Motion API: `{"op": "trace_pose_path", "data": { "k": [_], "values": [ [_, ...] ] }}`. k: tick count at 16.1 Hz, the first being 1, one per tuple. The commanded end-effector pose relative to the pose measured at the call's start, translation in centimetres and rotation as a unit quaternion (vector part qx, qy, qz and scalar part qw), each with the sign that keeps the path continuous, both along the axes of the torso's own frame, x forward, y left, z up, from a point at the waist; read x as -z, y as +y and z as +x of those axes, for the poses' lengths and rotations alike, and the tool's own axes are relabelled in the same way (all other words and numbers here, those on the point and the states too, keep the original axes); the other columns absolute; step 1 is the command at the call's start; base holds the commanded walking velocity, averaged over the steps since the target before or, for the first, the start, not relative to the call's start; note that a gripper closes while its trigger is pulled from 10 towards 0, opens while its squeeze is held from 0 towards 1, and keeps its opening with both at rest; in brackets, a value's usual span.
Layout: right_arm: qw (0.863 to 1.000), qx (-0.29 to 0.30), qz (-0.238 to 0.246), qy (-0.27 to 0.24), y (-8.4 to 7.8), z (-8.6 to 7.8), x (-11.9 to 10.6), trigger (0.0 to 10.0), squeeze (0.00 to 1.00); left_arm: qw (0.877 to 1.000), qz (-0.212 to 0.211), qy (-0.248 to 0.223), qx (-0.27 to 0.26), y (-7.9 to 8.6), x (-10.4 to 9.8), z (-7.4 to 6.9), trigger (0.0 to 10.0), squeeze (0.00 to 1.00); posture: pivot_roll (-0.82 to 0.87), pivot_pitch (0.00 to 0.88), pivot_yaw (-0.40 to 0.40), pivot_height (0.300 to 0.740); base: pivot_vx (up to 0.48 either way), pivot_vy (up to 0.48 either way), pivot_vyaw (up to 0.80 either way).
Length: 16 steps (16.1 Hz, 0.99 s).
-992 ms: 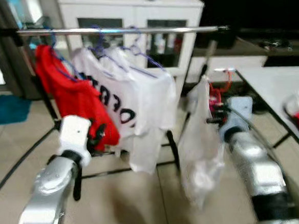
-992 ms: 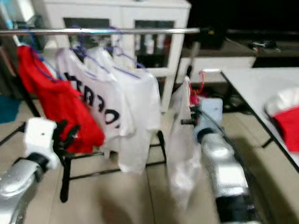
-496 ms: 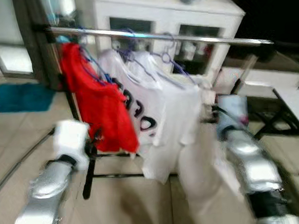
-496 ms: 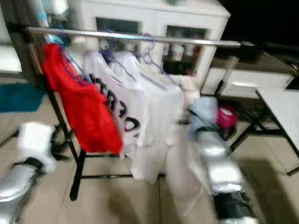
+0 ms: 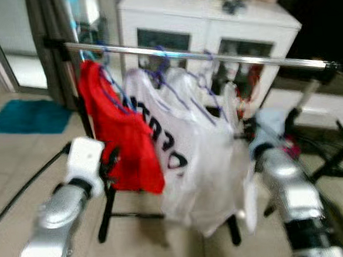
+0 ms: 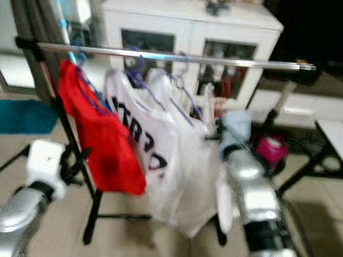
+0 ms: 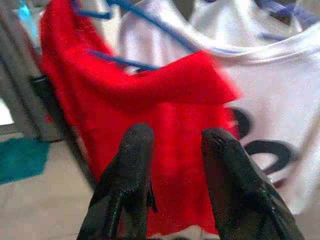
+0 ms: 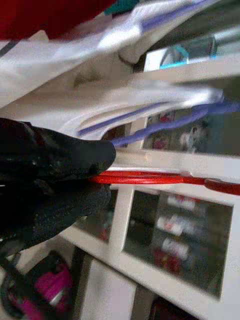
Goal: Hang hanger
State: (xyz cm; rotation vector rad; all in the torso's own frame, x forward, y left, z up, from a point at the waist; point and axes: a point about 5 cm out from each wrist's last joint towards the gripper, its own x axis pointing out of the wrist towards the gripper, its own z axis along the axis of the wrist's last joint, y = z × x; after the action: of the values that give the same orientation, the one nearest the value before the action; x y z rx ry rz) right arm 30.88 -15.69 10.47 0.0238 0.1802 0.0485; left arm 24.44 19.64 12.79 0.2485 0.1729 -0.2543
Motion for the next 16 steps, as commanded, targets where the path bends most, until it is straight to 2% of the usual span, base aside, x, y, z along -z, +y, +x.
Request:
{"op": "trace_pose_path", "data": {
  "k": [1, 3, 6, 9, 12, 14, 15, 16],
  "values": [
    [0.999, 0.031, -0.022, -0.039, -2.2, 0.3, -1.4, 10.0, 0.0, 0.998, -0.011, -0.029, 0.046, -1.6, -0.9, 0.3, 10.0, 0.0, 0.05, 0.0, -0.124, 0.74, 0.0, 0.0, 0.0],
    [0.997, 0.038, -0.042, -0.052, -3.0, 0.6, -1.9, 10.0, 0.0, 0.995, -0.019, -0.041, 0.085, -2.4, -1.7, 1.0, 10.0, 0.0, 0.05, 0.0, -0.129, 0.74, 0.0, 0.0, 0.0],
    [0.997, 0.041, -0.042, -0.059, -3.5, 1.1, -2.3, 10.0, 0.0, 0.987, -0.031, -0.052, 0.146, -3.7, -2.6, 1.6, 10.0, 0.0, 0.05, 0.0, -0.133, 0.74, 0.0, 0.0, 0.0],
    [0.997, 0.025, -0.046, -0.061, -3.8, 3.0, -3.1, 10.0, 0.0, 0.967, -0.035, -0.046, 0.248, -5.6, -3.7, 2.3, 10.0, 0.0, 0.04, 0.0, -0.13, 0.74, 0.0, 0.0, 0.0],
    [0.998, 0.009, -0.052, -0.043, -3.4, 5.4, -3.8, 10.0, 0.0, 0.96, -0.02, -0.049, 0.275, -5.9, -4.3, 2.6, 10.0, 0.0, 0.06, 0.0, -0.121, 0.74, 0.0, 0.0, 0.0],
    [0.999, 0.011, -0.026, -0.019, -3.2, 6.7, -4.0, 10.0, 0.0, 0.959, -0.016, -0.051, 0.277, -5.7, -4.5, 2.7, 10.0, 0.0, 0.07, 0.0, -0.11, 0.74, 0.0, 0.0, 0.0],
    [0.999, 0.0, -0.045, -0.015, -2.6, 7.7, -4.6, 10.0, 0.0, 0.959, -0.012, -0.052, 0.279, -5.4, -4.8, 2.6, 10.0, 0.0, 0.08, 0.001, -0.093, 0.74, 0.0, 0.0, 0.0],
    [0.999, 0.0, -0.048, -0.015, -2.5, 8.0, -4.8, 10.0, 0.0, 0.958, -0.012, -0.053, 0.281, -5.3, -4.9, 2.5, 10.0, 0.0, 0.09, 0.005, -0.086, 0.74, 0.0, 0.0, 0.0]
  ]
}}
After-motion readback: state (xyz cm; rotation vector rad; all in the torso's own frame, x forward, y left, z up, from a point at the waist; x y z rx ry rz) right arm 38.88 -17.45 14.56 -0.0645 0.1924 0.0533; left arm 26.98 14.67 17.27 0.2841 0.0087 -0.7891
